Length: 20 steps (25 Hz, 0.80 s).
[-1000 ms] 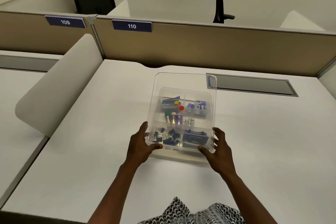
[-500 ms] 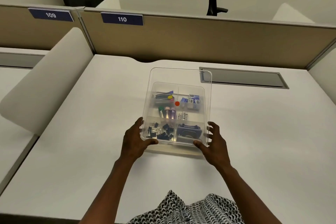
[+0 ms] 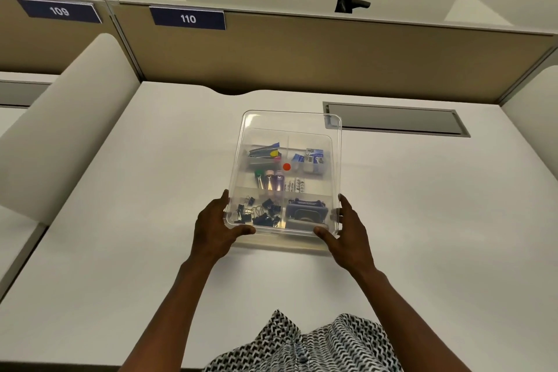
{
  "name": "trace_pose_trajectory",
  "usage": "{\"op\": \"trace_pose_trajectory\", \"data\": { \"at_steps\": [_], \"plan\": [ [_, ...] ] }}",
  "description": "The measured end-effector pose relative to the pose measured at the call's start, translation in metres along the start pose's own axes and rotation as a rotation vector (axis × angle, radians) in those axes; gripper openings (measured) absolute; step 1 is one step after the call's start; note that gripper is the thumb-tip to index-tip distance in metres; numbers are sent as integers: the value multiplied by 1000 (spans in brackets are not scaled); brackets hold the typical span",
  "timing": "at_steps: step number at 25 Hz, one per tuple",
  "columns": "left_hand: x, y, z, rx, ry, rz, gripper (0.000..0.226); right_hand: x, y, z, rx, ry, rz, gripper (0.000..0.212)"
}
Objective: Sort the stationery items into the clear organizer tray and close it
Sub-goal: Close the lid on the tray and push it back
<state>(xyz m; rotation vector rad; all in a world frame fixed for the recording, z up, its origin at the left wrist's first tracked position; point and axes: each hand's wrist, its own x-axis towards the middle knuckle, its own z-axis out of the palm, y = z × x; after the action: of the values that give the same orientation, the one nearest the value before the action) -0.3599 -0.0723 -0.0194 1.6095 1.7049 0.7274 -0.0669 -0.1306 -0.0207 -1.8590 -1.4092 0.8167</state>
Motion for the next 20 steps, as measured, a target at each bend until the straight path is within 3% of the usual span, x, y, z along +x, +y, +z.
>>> {"op": "trace_pose_trajectory", "data": {
  "at_steps": [6,20],
  "plan": [
    [5,-1,-2,4,-16,-7,114,3,2,0,-142,-30,1,99],
    [15,-3,-5,106,-75,20,101,16,3,-5,-183,-104,-1,99]
  ]
}}
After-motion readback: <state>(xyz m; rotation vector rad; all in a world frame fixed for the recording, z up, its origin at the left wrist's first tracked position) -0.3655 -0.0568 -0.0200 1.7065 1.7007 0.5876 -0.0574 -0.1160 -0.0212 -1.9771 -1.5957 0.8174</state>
